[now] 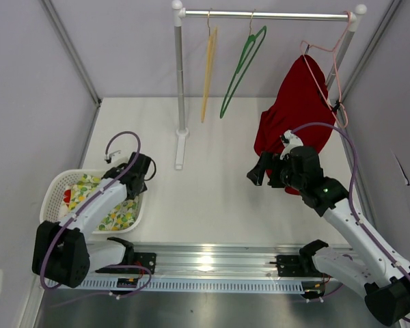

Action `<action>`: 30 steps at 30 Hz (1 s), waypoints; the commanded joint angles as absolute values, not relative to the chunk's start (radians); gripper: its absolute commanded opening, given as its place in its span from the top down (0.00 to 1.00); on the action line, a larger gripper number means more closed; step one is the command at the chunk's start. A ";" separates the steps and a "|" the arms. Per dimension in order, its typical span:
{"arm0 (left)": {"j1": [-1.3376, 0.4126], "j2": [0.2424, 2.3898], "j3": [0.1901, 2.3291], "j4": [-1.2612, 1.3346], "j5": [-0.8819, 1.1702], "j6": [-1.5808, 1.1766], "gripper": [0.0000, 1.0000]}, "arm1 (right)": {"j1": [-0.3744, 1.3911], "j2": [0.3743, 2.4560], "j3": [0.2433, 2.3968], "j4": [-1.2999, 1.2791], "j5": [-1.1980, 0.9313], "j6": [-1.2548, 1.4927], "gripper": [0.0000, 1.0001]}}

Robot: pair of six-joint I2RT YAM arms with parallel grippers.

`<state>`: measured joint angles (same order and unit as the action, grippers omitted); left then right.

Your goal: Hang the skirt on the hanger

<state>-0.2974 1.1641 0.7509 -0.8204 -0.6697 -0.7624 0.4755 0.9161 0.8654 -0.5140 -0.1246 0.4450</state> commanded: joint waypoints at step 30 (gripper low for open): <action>-0.170 1.045 1.253 -0.870 -0.581 -0.588 1.00 | 0.472 0.943 0.897 -0.422 -0.206 0.465 0.02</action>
